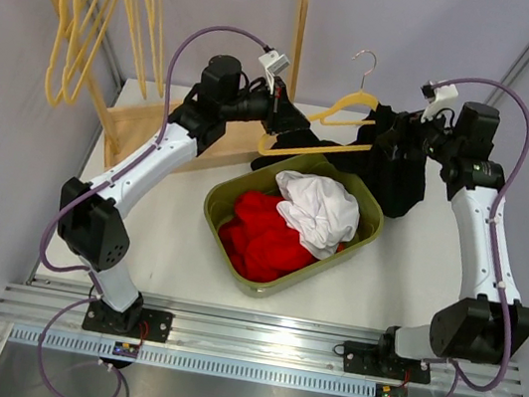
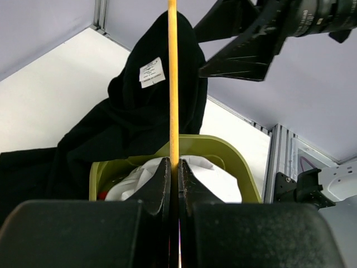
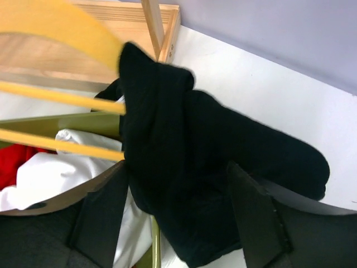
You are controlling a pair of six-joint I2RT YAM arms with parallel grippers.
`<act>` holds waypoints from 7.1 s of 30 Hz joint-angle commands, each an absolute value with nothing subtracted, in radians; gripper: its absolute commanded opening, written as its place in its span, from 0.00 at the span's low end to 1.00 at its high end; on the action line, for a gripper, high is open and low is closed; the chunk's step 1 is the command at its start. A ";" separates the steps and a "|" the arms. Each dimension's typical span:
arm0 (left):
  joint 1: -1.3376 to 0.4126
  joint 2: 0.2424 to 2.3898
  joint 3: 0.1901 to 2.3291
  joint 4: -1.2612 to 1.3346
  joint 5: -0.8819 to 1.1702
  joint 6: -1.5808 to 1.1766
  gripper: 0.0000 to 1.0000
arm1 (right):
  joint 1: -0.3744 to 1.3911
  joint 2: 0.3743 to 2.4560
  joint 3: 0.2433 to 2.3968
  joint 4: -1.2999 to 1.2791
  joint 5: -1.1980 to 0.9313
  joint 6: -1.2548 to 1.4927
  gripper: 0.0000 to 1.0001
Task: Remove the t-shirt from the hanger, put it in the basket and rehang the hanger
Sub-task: Remove the tshirt from the hanger, then pass the hanger from the left arm to the right, then hang the hanger back to the clothesline with the right arm
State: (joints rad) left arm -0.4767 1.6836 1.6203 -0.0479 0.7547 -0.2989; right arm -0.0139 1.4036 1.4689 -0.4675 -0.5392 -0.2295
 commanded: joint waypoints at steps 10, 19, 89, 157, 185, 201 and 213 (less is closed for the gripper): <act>-0.471 1.611 1.606 0.029 0.746 -0.315 0.00 | -0.014 1.546 1.640 -0.497 -0.494 -0.112 0.00; -0.451 1.542 1.548 -0.189 0.695 -0.077 0.00 | -0.176 1.491 1.646 -0.319 -0.353 -0.014 0.00; -0.226 1.247 1.351 -0.104 1.025 0.029 0.00 | -0.005 1.634 1.930 -1.637 -1.103 -1.371 0.38; -0.199 0.433 0.746 -0.304 0.483 -0.219 0.99 | 0.413 2.378 2.803 -0.282 -0.483 -0.044 0.00; -0.199 0.440 0.727 -0.296 0.479 -0.259 0.99 | 0.384 2.516 2.838 -0.117 -0.454 -0.006 0.00; -0.199 0.451 0.703 -0.268 0.477 -0.285 0.99 | 0.345 2.537 2.835 -0.086 -0.523 0.044 0.00; -0.201 0.492 0.667 -0.061 0.476 -0.443 0.99 | 0.337 2.490 2.833 -0.100 -0.588 0.041 0.00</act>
State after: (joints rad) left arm -0.2008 0.4610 0.6601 -0.2138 0.4881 -0.3649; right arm 0.3519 2.5370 2.7880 -0.1539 -0.5716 0.0319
